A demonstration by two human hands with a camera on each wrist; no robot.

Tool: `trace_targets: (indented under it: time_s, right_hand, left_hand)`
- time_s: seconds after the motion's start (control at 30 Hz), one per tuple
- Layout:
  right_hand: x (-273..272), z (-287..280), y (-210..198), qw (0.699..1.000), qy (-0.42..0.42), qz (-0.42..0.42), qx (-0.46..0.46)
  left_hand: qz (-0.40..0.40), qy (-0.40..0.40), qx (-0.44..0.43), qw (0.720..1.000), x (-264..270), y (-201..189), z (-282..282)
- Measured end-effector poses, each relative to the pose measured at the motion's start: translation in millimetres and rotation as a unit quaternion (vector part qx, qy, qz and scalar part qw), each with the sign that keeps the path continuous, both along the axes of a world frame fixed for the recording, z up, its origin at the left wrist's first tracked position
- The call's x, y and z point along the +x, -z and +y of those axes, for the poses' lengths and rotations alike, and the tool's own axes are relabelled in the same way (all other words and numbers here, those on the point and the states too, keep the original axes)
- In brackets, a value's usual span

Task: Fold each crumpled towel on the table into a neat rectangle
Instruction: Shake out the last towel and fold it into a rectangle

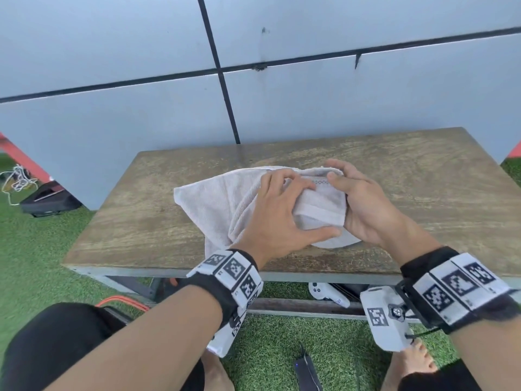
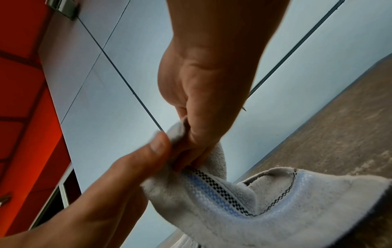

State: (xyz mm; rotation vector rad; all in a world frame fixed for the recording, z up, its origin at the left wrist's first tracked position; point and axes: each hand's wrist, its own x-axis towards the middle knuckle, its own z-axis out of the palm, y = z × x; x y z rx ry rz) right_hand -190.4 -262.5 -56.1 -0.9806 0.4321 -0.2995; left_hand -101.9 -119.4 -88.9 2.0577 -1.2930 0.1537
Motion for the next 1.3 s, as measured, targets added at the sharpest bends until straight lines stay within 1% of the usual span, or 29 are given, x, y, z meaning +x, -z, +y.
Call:
trace_targets:
  time_s: [0.07,0.1,0.13,0.17,0.2,0.23,0.27,0.3,0.33,0.37,0.4,0.43,0.5,0.57,0.6,0.63,0.7,0.73,0.8,0.9,0.97,1.03,1.1,1.13,1.2,1.3]
  right_hand:
    - [-1,0,-1,1.000,-0.013,0.002,-0.004]
    - [-2,1,-2,1.000,-0.021,0.008,-0.021]
    - [-2,1,-1,0.997,-0.029,0.020,-0.069]
    - [-3,1,2,0.985,-0.036,0.043,-0.165]
    - [-4,0,4,0.950,-0.036,0.073,-0.303]
    - [-5,-1,9,0.893,-0.023,0.093,-0.440]
    - [-7,-1,13,0.838,0.002,0.096,-0.537]
    - [-9,-1,16,0.808,0.021,0.081,-0.583]
    - [-11,0,16,0.807,0.024,0.055,-0.588]
    - [-11,1,16,0.813,0.015,0.023,-0.582]
    - [-10,2,16,0.808,0.006,0.000,-0.589]
    - [-8,3,15,0.791,0.011,-0.018,-0.611]
    - [-4,1,17,0.760,0.053,-0.061,-0.645]
    - [-2,-4,19,0.740,0.099,-0.091,-0.659]
    - [-2,-6,20,0.733,0.115,-0.092,-0.664]
    - [-2,-9,20,0.730,0.132,-0.086,-0.665]
    - [-4,-14,17,0.735,0.174,-0.067,-0.651]
    - [-6,-16,14,0.743,0.197,-0.059,-0.637]
    - [-11,-23,9,0.768,0.247,-0.051,-0.589]
    - [-19,-37,0,0.787,0.321,-0.049,-0.524]
    - [-23,-42,-2,0.794,0.332,-0.045,-0.507]
    - [-25,-40,-1,0.800,0.312,-0.037,-0.511]
    - [-26,-33,2,0.817,0.271,-0.044,-0.508]
    - [-26,-29,4,0.826,0.241,-0.046,-0.507]
    - [-26,-28,11,0.836,0.164,-0.027,-0.523]
    - [-23,-25,20,0.838,0.044,0.029,-0.543]
  left_hand:
    - [0.004,0.017,-0.012,1.000,5,2,-1]
    - [0.029,0.024,-0.026,0.999,8,3,-1]
    - [0.067,0.027,-0.043,0.996,10,2,-1]
    - [0.103,0.027,-0.055,0.993,10,1,-2]
    - [0.121,0.020,-0.064,0.990,10,-3,-3]
    - [0.126,0.010,-0.072,0.989,10,-6,-4]
    - [0.126,0.001,-0.079,0.989,11,-8,-6]
    - [0.128,-0.008,-0.083,0.988,12,-9,-8]
    - [0.130,-0.016,-0.080,0.988,13,-10,-10]
    - [0.131,-0.020,-0.075,0.988,14,-11,-12]
    - [0.130,-0.022,-0.068,0.989,13,-12,-13]
    - [0.127,-0.020,-0.062,0.990,13,-14,-15]
    - [0.108,-0.009,-0.052,0.993,13,-17,-16]
    - [0.074,-0.007,-0.037,0.997,17,-14,-18]
    - [0.053,-0.010,-0.024,0.998,19,-12,-17]
    - [0.035,-0.015,-0.014,0.999,21,-10,-16]
    - [0.021,-0.021,0.000,1.000,26,-6,-9]
    - [0.020,-0.025,0.005,0.999,28,-5,-3]
    - [0.023,-0.049,0.024,0.998,36,-5,11]
    - [0.064,-0.112,0.053,0.990,54,-12,40]
    - [0.097,-0.142,0.063,0.983,68,-21,60]
    - [0.124,-0.146,0.054,0.980,80,-33,77]
    - [0.162,-0.127,0.037,0.978,86,-45,90]
    - [0.180,-0.115,0.029,0.976,88,-51,98]
    - [0.207,-0.093,0.034,0.973,90,-58,109]
    - [0.238,-0.084,0.065,0.965,91,-58,127]
